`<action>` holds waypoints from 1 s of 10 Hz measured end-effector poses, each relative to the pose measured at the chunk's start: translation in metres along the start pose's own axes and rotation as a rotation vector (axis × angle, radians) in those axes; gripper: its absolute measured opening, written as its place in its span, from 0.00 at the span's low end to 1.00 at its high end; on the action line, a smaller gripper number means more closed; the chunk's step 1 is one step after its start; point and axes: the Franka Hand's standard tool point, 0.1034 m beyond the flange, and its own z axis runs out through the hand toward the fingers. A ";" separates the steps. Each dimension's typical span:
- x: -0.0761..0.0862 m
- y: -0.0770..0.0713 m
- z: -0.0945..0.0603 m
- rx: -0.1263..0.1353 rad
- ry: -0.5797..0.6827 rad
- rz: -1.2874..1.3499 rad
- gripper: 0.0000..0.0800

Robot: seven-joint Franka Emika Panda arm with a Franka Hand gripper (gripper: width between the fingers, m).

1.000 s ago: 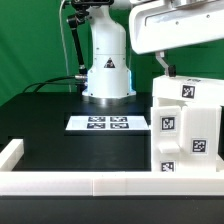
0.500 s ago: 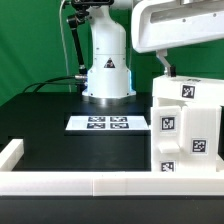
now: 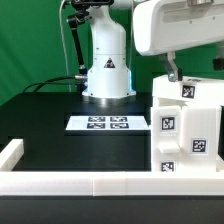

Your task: Assemble cabinet

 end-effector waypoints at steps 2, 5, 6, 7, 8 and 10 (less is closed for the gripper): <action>-0.004 0.000 0.005 -0.011 0.005 -0.114 1.00; -0.010 -0.005 0.013 -0.003 -0.010 -0.120 1.00; -0.011 -0.004 0.015 -0.002 -0.013 -0.119 1.00; -0.012 -0.004 0.016 -0.002 -0.014 -0.117 1.00; -0.012 -0.004 0.016 -0.002 -0.014 -0.116 0.82; -0.012 -0.004 0.016 -0.001 -0.015 -0.115 0.70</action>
Offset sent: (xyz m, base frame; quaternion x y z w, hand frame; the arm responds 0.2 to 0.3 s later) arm -0.0123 0.0060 -0.0103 0.0020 -0.0085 -0.0094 0.9999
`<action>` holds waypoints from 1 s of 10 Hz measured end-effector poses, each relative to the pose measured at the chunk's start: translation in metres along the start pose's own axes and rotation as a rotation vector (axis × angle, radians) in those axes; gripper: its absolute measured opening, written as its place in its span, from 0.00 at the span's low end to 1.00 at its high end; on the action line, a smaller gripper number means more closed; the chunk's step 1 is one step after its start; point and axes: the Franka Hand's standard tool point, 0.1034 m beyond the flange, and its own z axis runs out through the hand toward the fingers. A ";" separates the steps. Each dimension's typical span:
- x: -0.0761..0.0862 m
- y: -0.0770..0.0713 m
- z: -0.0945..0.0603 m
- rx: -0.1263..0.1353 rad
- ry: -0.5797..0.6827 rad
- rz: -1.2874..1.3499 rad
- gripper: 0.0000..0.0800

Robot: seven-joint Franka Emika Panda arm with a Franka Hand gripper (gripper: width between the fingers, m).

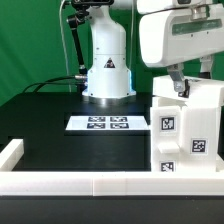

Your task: Assemble cabinet

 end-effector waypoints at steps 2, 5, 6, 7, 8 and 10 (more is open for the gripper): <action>0.000 0.000 0.000 0.000 0.000 0.028 0.70; -0.003 0.005 -0.001 0.004 0.000 0.217 0.70; -0.002 0.005 -0.001 0.003 0.001 0.301 0.70; -0.002 0.005 -0.001 0.002 0.002 0.366 0.70; -0.002 0.006 -0.001 0.000 0.005 0.426 0.70; -0.001 0.007 -0.002 -0.005 0.014 0.581 0.70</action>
Offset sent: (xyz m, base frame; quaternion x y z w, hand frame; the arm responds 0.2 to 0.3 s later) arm 0.0057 -0.0090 0.0000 0.0301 -0.0105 0.1504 0.9881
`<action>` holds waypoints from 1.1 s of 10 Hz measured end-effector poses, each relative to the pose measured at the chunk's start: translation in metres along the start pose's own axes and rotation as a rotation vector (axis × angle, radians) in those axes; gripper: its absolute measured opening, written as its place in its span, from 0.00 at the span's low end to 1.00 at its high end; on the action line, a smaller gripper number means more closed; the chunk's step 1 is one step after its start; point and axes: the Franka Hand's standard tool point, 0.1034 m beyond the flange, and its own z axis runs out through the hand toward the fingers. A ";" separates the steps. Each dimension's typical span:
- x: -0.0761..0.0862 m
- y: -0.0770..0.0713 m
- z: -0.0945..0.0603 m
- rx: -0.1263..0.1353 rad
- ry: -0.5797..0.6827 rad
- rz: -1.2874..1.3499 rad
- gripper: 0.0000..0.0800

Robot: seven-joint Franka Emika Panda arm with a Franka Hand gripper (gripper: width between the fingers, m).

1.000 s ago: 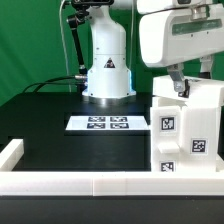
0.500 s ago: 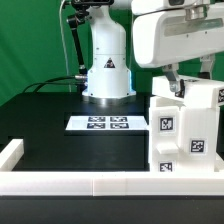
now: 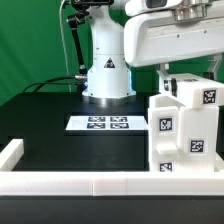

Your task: Assemble cabinet

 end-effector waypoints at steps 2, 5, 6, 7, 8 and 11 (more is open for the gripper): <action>0.000 0.001 -0.001 0.000 0.003 0.160 0.70; 0.001 0.001 -0.002 0.000 0.004 0.378 0.70; 0.001 0.001 -0.002 -0.001 0.003 0.436 0.70; 0.000 0.001 -0.001 -0.001 0.002 0.475 0.70; -0.001 0.002 -0.001 -0.003 -0.004 0.551 0.70; -0.005 0.007 -0.001 -0.009 -0.019 0.681 0.70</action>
Offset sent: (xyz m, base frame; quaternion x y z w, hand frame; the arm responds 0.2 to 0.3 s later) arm -0.0017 -0.0013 -0.0028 0.0081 0.0053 0.1606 0.9870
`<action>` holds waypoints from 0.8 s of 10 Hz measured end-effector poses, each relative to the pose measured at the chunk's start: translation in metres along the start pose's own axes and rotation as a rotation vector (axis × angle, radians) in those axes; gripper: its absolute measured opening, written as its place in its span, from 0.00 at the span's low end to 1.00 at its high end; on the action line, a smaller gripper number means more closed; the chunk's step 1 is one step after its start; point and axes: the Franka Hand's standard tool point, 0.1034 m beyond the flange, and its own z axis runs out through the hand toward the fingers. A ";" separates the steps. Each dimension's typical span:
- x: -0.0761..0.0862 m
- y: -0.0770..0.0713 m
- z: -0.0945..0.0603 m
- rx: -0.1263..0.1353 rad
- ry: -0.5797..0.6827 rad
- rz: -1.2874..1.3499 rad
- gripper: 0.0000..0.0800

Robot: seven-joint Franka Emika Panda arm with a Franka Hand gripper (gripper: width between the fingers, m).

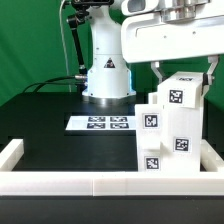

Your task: Assemble cabinet

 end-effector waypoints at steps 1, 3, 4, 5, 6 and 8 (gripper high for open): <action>0.000 0.001 0.000 -0.002 -0.004 0.009 0.70; -0.001 0.001 0.001 -0.002 -0.004 0.008 0.95; -0.001 0.000 0.000 -0.003 -0.010 0.008 0.99; -0.002 -0.001 -0.005 -0.002 -0.015 0.007 0.99; -0.004 -0.004 -0.014 0.000 -0.022 0.004 1.00; -0.006 -0.008 -0.030 0.005 -0.033 -0.001 1.00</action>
Offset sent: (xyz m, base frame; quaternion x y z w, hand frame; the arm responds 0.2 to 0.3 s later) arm 0.0011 -0.0006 0.0053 -0.0063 -0.0191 -0.0002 0.9998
